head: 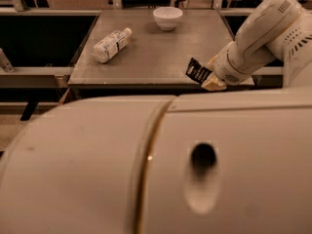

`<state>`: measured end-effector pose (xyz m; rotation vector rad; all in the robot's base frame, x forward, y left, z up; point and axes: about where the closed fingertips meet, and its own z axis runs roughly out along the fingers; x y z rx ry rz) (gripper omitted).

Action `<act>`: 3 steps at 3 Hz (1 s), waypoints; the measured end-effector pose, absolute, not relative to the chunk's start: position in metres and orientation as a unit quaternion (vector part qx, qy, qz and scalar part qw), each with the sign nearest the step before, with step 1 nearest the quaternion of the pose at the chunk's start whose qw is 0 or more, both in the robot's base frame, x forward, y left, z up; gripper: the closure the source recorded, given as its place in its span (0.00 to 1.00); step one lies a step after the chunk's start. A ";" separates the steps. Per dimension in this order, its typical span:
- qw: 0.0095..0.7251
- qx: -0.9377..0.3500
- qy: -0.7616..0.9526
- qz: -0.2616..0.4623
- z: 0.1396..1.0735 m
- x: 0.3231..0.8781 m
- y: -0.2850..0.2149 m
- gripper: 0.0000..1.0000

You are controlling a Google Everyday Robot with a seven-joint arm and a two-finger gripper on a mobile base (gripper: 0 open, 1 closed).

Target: Pick rxbar chocolate from bottom drawer and place on counter

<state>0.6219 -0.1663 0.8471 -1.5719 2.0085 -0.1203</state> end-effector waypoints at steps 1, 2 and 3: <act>0.290 -0.589 0.753 -0.045 0.847 0.622 -0.166 1.00; 0.316 -0.583 0.748 -0.029 0.851 0.620 -0.182 1.00; 0.376 -0.564 0.735 -0.001 0.862 0.615 -0.206 1.00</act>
Offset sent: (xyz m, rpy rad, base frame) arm 0.0205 -0.0534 0.0125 0.2355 -0.0541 0.0008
